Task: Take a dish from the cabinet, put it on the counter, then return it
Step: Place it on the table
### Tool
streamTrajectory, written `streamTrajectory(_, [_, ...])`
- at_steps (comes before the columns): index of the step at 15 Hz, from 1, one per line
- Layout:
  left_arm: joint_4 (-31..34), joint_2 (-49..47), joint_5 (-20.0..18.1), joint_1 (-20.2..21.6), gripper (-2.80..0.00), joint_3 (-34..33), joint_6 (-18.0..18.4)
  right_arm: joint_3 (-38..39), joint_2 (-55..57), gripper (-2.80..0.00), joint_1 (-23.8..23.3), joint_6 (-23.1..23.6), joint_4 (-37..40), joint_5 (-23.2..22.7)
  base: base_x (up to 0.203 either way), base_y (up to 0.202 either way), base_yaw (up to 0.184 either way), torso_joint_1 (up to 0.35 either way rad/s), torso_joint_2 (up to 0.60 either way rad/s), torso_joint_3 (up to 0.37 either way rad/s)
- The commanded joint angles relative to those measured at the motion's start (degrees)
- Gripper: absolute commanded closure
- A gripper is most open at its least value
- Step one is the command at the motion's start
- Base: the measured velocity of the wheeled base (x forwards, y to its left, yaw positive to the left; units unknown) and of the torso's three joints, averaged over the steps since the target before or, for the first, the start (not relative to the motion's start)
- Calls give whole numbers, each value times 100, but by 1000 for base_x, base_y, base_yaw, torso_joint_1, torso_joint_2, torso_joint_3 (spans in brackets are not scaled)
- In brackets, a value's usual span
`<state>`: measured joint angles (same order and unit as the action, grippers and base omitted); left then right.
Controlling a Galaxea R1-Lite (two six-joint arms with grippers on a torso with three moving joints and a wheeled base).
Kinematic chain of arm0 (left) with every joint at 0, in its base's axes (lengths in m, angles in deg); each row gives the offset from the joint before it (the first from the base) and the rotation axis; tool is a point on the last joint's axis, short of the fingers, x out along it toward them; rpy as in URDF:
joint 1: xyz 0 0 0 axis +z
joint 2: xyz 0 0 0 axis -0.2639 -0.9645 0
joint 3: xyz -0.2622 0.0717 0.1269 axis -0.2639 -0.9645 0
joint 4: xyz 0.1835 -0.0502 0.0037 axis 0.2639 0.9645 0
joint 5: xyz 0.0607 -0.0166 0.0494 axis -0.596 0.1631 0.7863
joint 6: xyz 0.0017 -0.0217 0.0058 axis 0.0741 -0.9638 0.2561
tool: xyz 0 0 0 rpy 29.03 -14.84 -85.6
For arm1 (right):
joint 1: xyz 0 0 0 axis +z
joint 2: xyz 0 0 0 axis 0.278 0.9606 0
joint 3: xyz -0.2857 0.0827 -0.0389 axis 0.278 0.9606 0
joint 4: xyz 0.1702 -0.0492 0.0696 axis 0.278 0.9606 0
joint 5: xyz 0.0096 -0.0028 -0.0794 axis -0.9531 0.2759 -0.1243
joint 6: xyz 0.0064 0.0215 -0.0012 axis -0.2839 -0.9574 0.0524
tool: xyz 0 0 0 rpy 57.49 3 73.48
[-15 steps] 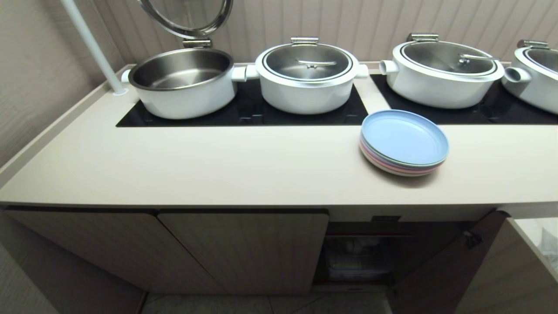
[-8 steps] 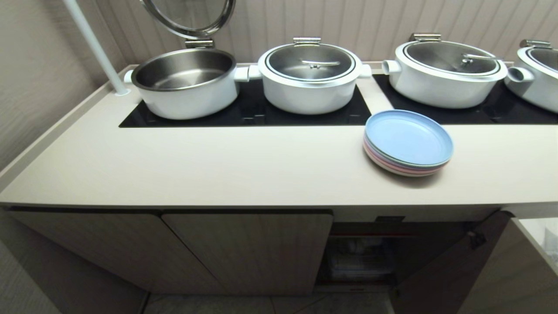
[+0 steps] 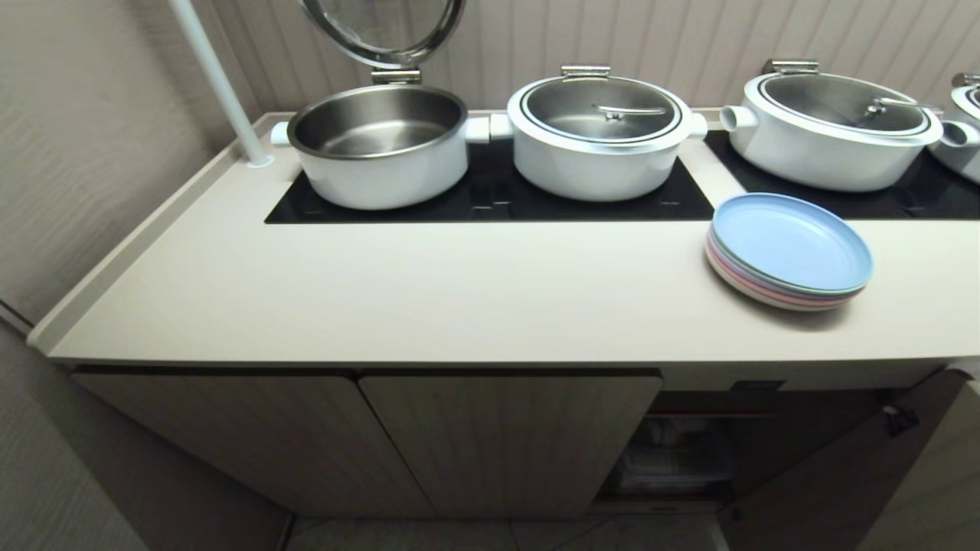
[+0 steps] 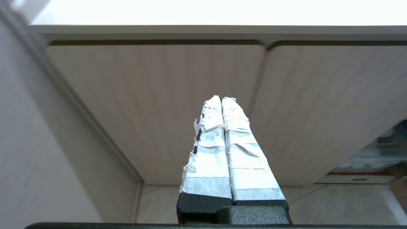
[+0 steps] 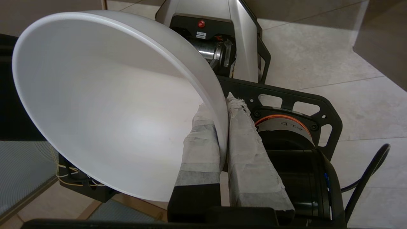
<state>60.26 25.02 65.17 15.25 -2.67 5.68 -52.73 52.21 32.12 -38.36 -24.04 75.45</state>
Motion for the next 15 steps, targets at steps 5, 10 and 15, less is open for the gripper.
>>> streamTrajectory(5, [-11, 0, -1, -4, 0, -1, -1, 2, -10, 0, -7, 0, 49, -8, 0, 196, 1, 2, 5, 1])
streamTrajectory(10, [-3, 0, -1, 4, 0, -1, -1, -16, -10, 0, -7, 0, 50, -8, 0, 83, 0, 2, 1, 1])
streamTrajectory(15, [-3, 0, -1, -4, 0, -1, -1, -24, -2, 0, -7, 0, 41, -8, 0, 0, 0, 0, 0, 0])
